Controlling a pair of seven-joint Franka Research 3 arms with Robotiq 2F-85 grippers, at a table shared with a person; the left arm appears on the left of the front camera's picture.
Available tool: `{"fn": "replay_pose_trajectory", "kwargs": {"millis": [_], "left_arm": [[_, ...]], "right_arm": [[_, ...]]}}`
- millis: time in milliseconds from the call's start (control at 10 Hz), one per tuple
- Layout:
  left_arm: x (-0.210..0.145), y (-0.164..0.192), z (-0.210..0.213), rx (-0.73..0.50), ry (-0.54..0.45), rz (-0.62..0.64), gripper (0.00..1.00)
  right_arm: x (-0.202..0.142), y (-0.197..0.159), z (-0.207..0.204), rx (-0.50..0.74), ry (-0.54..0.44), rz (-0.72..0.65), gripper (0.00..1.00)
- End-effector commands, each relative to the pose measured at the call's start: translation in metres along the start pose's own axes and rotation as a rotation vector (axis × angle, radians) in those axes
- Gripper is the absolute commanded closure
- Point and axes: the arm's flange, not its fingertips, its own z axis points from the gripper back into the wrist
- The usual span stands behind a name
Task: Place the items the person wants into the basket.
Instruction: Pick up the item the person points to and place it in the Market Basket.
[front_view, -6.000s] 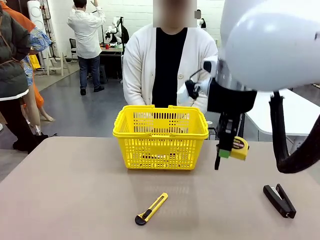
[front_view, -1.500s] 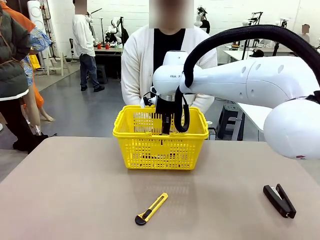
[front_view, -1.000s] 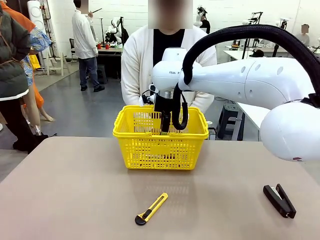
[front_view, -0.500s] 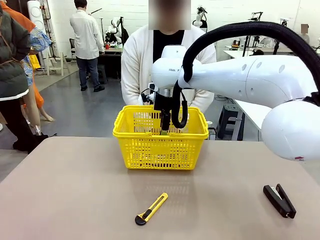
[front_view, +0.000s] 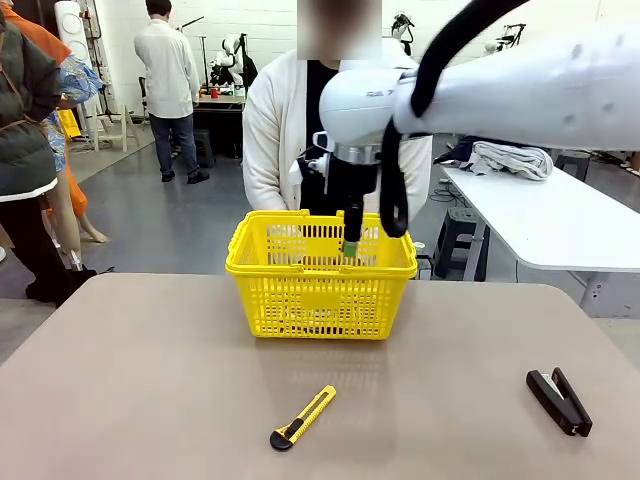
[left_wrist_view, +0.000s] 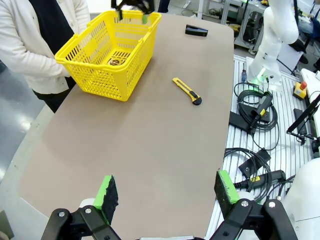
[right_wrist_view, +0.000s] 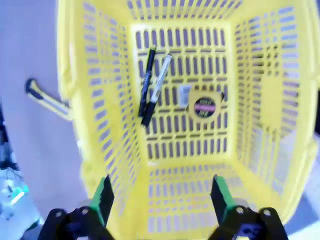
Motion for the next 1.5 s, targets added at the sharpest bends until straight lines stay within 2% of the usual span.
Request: {"fn": "replay_pose_trajectory", "kwargs": {"millis": [0, 100, 300, 500, 900, 1000, 1400], "left_arm": [[-0.001, 0.001, 0.002, 0.002, -0.023, -0.024, 0.0], [-0.001, 0.001, 0.002, 0.002, -0.023, -0.024, 0.0], [-0.001, 0.001, 0.002, 0.002, -0.023, -0.024, 0.0], [-0.001, 0.001, 0.002, 0.002, -0.023, -0.024, 0.0], [-0.001, 0.001, 0.002, 0.002, -0.023, -0.024, 0.0], [-0.001, 0.001, 0.002, 0.002, -0.023, -0.024, 0.0], [-0.001, 0.001, 0.002, 0.002, -0.023, -0.024, 0.0]], "right_arm": [[-0.059, 0.076, -0.013, -0.016, -0.009, -0.082, 0.0], [-0.074, 0.096, -0.011, -0.029, -0.018, -0.111, 0.0], [-0.103, 0.141, 0.006, -0.134, -0.076, -0.159, 0.0], [-0.13, 0.164, 0.013, -0.182, -0.132, -0.203, 0.0], [-0.151, 0.158, 0.003, -0.14, -0.182, -0.268, 0.0], [-0.151, 0.164, 0.016, -0.175, -0.131, -0.23, 0.0], [-0.151, 0.164, 0.016, -0.175, -0.131, -0.23, 0.0]]}}
